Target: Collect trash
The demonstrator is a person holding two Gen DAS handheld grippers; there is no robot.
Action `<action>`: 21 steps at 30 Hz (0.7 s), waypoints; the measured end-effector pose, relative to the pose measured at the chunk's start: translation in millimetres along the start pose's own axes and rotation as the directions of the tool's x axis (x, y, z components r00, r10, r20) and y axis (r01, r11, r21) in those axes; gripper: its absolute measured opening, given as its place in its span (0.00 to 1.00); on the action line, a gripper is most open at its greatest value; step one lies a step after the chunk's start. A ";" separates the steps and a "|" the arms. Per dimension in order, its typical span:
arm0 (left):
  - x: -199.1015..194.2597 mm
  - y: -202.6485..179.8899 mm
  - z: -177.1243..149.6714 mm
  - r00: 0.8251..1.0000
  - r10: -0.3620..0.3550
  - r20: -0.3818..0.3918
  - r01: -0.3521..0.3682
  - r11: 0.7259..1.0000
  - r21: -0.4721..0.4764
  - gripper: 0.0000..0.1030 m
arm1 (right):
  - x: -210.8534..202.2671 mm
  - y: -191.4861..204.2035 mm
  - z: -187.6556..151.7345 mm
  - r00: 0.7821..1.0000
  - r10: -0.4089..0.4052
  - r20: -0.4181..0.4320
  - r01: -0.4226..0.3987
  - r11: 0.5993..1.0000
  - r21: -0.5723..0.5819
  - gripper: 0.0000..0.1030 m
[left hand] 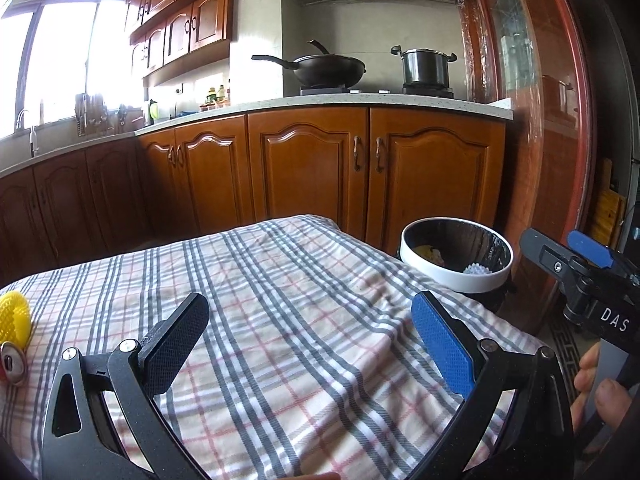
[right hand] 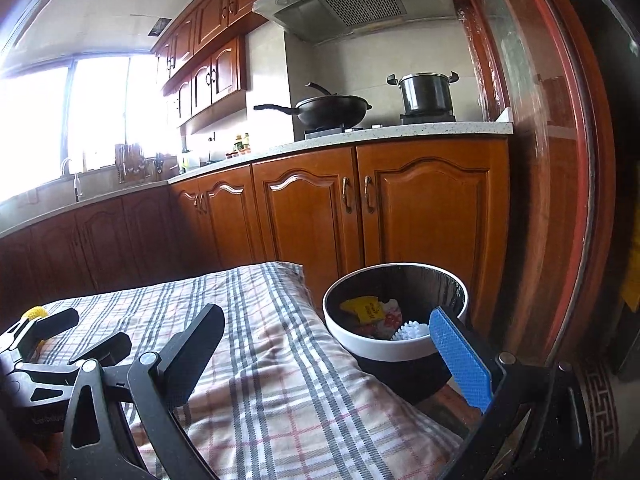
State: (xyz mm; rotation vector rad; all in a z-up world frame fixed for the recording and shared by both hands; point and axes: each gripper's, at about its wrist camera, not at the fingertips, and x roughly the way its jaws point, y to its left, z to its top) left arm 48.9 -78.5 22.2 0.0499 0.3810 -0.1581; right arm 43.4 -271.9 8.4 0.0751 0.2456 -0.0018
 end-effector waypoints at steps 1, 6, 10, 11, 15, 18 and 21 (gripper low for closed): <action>-0.2 0.0 0.1 1.000 0.000 0.000 0.000 1.000 -0.001 1.00 | -0.2 0.0 0.5 1.000 -0.001 0.000 0.001 1.000 -0.001 1.00; -0.7 0.9 0.0 1.000 -0.004 -0.001 0.004 1.000 -0.007 1.00 | 0.1 0.6 0.3 1.000 0.002 0.000 -0.002 1.000 -0.005 1.00; -0.9 2.6 0.5 1.000 -0.006 -0.001 0.006 1.000 -0.009 1.00 | 0.4 1.7 -0.1 1.000 0.005 -0.002 -0.005 1.000 -0.007 1.00; -1.2 2.7 0.8 1.000 -0.005 0.001 0.005 1.000 -0.009 1.00 | 0.1 1.8 0.0 1.000 0.006 -0.001 -0.006 1.000 -0.007 1.00; -1.9 2.6 1.5 1.000 -0.007 0.003 0.007 1.000 -0.009 1.00 | -1.1 1.8 0.6 1.000 0.007 0.003 -0.007 1.000 -0.010 1.00; -2.0 2.0 1.6 1.000 -0.007 0.001 0.007 1.000 -0.008 1.00 | -1.5 2.4 0.8 1.000 0.009 0.005 -0.009 1.000 -0.010 1.00; -2.5 2.1 1.5 1.000 -0.008 0.001 0.008 1.000 -0.009 1.00 | -1.3 3.2 0.4 1.000 0.013 0.004 -0.013 1.000 -0.011 1.00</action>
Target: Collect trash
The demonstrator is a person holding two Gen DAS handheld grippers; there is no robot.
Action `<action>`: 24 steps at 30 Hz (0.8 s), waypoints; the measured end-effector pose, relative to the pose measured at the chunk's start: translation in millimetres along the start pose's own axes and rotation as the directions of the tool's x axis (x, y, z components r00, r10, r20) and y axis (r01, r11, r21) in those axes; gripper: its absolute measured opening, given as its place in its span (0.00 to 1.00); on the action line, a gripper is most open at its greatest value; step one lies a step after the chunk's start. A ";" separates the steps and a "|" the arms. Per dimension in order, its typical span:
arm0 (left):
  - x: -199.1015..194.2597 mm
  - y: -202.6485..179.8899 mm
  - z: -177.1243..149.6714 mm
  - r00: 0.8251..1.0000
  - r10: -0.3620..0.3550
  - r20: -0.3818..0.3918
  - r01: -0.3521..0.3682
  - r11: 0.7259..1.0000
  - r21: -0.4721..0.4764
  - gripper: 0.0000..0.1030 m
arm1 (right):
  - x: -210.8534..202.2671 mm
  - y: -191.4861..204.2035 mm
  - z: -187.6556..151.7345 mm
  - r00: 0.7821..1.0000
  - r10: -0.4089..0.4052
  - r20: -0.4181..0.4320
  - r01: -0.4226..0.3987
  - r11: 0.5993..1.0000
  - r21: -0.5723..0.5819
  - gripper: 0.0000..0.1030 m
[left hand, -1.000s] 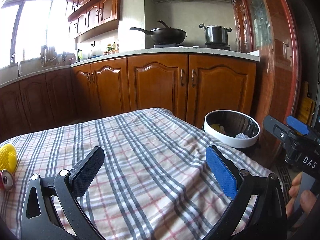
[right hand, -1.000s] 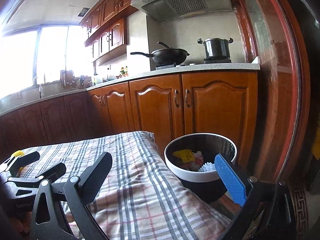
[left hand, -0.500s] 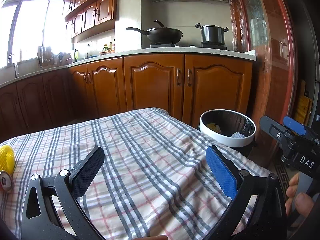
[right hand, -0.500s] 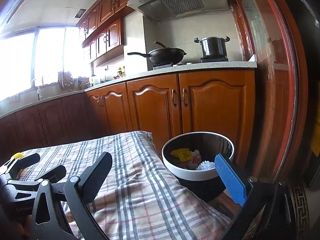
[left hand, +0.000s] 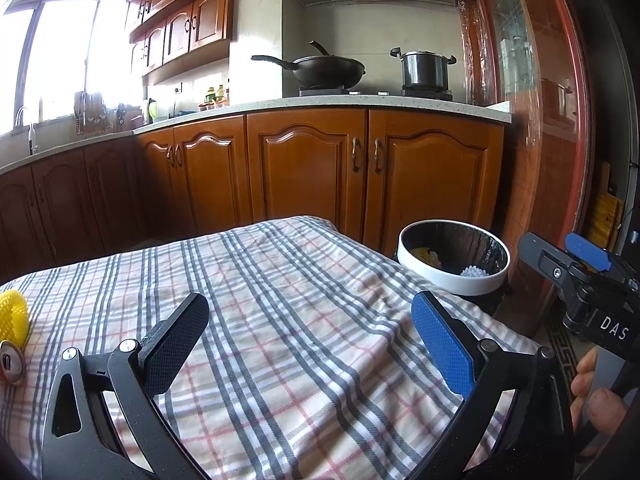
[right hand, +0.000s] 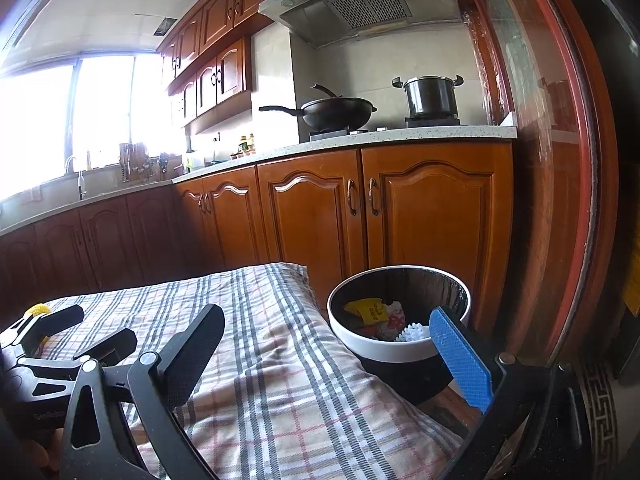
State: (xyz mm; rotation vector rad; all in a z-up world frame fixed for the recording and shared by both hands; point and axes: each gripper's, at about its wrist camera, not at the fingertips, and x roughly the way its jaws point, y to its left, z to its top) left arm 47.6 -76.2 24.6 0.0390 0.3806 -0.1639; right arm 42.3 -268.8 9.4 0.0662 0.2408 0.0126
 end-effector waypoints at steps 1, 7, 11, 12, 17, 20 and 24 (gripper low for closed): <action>-0.1 0.4 0.1 1.000 0.000 0.001 0.000 1.000 -0.001 1.00 | 0.1 0.3 0.1 1.000 0.000 0.000 0.000 1.000 -0.001 1.00; -0.1 1.7 -0.1 1.000 0.000 0.001 0.000 1.000 -0.004 1.00 | -1.2 0.3 0.7 1.000 0.002 0.003 -0.002 1.000 -0.001 1.00; 0.1 1.8 -0.1 1.000 -0.001 -0.001 0.001 1.000 -0.004 1.00 | -1.3 0.5 0.6 1.000 0.003 0.003 -0.003 1.000 -0.001 1.00; 0.5 2.3 0.0 1.000 -0.002 -0.001 0.002 1.000 -0.004 1.00 | -1.4 0.8 0.9 1.000 0.002 0.002 -0.002 1.000 -0.002 1.00; 0.9 2.5 0.4 1.000 -0.002 0.000 0.002 1.000 -0.004 1.00 | -2.6 1.1 1.8 1.000 0.003 0.003 -0.003 1.000 -0.003 1.00; 0.7 1.7 0.2 1.000 -0.002 0.000 0.002 1.000 -0.004 1.00 | -3.2 1.0 2.5 1.000 0.006 0.004 -0.006 1.000 -0.002 1.00; 0.4 2.0 -0.2 1.000 -0.004 -0.001 0.004 1.000 -0.003 1.00 | -3.8 0.4 2.8 1.000 0.008 0.006 -0.008 1.000 -0.002 1.00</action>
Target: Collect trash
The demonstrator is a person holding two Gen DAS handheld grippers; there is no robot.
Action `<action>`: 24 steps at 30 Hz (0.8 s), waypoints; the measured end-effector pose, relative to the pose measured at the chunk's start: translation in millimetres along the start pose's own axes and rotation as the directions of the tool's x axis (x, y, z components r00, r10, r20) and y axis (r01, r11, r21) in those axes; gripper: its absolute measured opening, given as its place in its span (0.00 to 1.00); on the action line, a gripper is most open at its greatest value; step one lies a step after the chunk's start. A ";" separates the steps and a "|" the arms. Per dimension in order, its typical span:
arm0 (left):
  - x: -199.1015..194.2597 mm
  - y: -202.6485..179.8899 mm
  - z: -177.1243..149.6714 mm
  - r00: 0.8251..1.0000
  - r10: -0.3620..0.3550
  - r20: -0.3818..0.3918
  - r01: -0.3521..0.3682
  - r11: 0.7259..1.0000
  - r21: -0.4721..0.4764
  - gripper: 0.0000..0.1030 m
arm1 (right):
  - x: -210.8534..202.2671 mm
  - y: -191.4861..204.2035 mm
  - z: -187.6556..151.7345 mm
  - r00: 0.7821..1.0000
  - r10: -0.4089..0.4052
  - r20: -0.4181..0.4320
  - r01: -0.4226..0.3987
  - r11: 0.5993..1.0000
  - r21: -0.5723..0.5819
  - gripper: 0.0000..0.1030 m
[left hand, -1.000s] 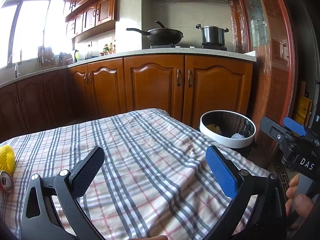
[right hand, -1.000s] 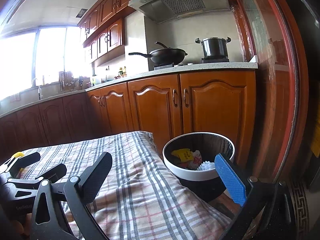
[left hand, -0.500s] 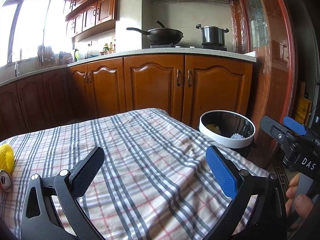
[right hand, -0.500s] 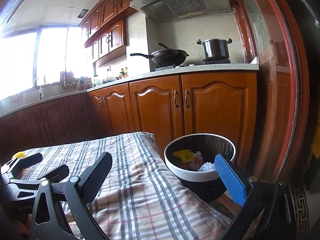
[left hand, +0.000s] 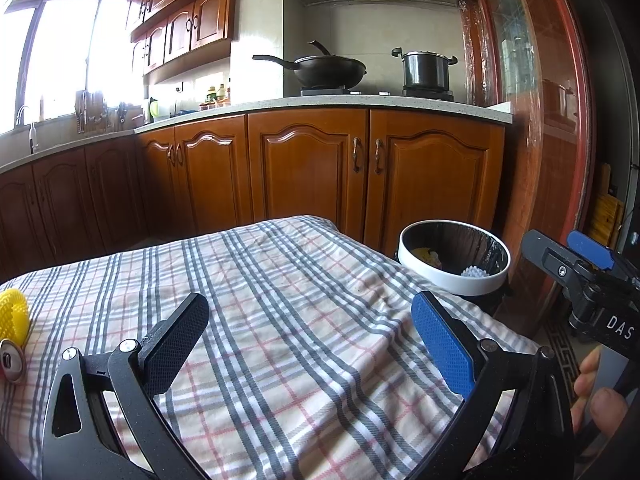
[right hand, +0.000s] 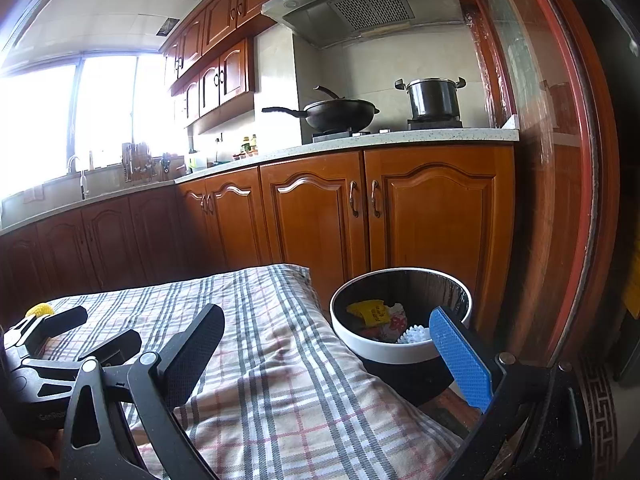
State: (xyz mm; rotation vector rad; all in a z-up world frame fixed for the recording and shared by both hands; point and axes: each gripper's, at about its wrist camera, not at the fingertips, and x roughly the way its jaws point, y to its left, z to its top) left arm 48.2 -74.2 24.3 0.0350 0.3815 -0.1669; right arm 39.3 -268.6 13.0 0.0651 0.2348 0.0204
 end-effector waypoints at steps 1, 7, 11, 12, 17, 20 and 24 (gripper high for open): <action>0.0 -0.1 0.1 1.000 -0.001 0.000 0.001 1.000 0.001 1.00 | 0.2 -0.5 0.1 1.000 0.001 0.000 -0.001 1.000 0.000 1.00; 0.5 0.6 0.2 1.000 0.000 -0.001 0.000 1.000 0.001 1.00 | -0.2 -0.6 0.6 1.000 0.003 0.002 -0.003 1.000 -0.003 1.00; 0.6 1.8 0.5 1.000 -0.004 -0.001 0.004 1.000 0.001 1.00 | -0.3 -0.6 0.8 1.000 0.003 0.001 -0.003 1.000 -0.003 1.00; 0.5 2.3 0.6 1.000 -0.005 -0.001 0.005 1.000 0.001 1.00 | -0.4 -0.4 0.5 1.000 0.003 0.001 -0.003 1.000 -0.002 1.00; 1.6 3.9 0.8 1.000 -0.007 -0.005 0.007 1.000 0.003 1.00 | -0.3 0.0 0.4 1.000 0.002 0.001 -0.002 1.000 -0.003 1.00; 0.8 3.1 1.0 1.000 -0.006 -0.002 0.006 1.000 0.005 1.00 | -0.4 0.1 0.3 1.000 0.002 0.001 -0.002 1.000 -0.002 1.00; 0.9 2.9 0.6 1.000 -0.007 -0.003 0.007 1.000 0.006 1.00 | -1.0 0.2 0.2 1.000 0.003 0.001 -0.003 1.000 -0.004 1.00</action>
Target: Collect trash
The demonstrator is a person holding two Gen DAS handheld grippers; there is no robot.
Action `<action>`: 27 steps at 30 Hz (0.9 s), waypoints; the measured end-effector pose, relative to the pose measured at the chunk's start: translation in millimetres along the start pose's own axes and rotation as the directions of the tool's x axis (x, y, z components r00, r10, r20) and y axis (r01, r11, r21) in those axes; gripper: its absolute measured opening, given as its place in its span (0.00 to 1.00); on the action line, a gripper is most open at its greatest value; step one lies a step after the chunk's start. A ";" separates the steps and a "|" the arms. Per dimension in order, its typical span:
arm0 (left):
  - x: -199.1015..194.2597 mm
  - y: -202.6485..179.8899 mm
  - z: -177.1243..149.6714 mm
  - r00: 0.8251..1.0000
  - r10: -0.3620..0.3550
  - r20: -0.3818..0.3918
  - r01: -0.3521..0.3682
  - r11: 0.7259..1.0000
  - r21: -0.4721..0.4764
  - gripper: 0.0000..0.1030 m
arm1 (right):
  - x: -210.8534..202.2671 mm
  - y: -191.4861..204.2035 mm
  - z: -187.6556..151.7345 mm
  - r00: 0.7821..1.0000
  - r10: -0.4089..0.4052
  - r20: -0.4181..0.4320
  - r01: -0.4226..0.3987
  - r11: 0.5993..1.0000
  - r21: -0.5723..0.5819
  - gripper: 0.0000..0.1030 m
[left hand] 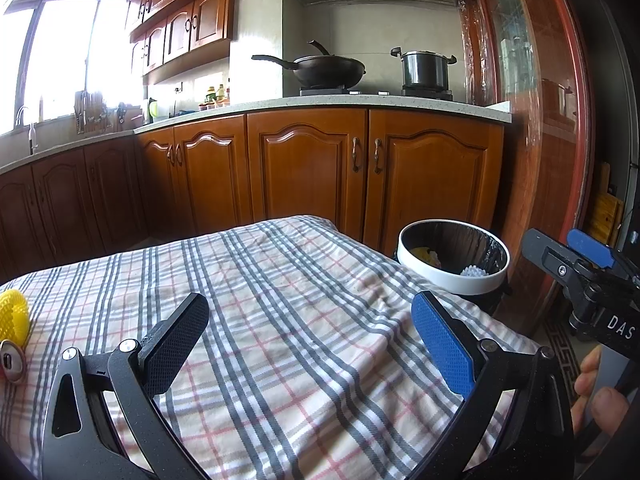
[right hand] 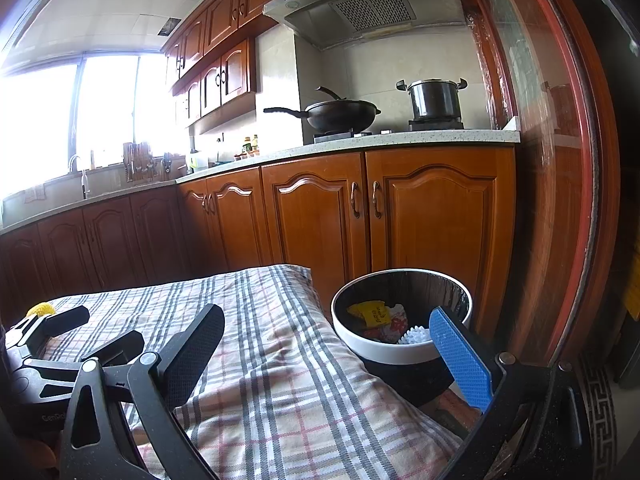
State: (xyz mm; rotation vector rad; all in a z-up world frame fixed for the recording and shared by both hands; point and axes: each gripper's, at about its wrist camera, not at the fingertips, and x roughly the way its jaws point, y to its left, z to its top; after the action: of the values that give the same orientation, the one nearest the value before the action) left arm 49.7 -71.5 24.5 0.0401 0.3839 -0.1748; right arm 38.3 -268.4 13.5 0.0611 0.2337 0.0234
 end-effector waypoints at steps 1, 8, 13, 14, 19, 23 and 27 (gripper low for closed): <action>-0.1 0.0 0.0 1.000 0.000 0.000 0.000 1.000 -0.001 1.00 | 0.2 -0.1 0.0 1.000 0.001 -0.001 -0.001 1.000 0.001 1.00; 0.2 0.3 0.1 1.000 0.000 0.000 0.000 1.000 0.000 1.00 | 0.5 0.3 -0.3 1.000 0.002 -0.001 -0.002 1.000 0.000 1.00; -0.1 -0.5 0.0 1.000 -0.001 0.000 0.001 1.000 -0.001 1.00 | 0.0 0.3 -0.1 1.000 0.006 -0.001 -0.006 1.000 -0.001 1.00; -0.4 -0.6 -0.1 1.000 0.000 0.000 0.000 1.000 -0.001 1.00 | 0.1 0.4 -0.1 1.000 0.006 -0.001 -0.006 1.000 -0.001 1.00; -0.2 -0.4 0.0 1.000 0.000 0.000 0.000 1.000 0.000 1.00 | 2.3 0.2 -0.1 1.000 0.011 -0.005 -0.011 1.000 -0.001 1.00; -0.2 -0.3 -0.2 1.000 0.000 -0.001 0.000 1.000 -0.002 1.00 | 4.1 0.1 0.9 1.000 0.014 -0.008 -0.014 1.000 -0.001 1.00; 0.4 0.6 -0.6 1.000 -0.002 -0.002 0.002 1.000 -0.002 1.00 | 4.4 0.5 1.0 1.000 0.016 -0.009 -0.016 1.000 -0.003 1.00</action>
State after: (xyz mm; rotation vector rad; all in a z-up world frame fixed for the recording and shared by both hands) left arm 49.9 -71.0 23.8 0.0377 0.3860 -0.1762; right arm 42.9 -267.9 13.4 0.0595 0.2418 0.0399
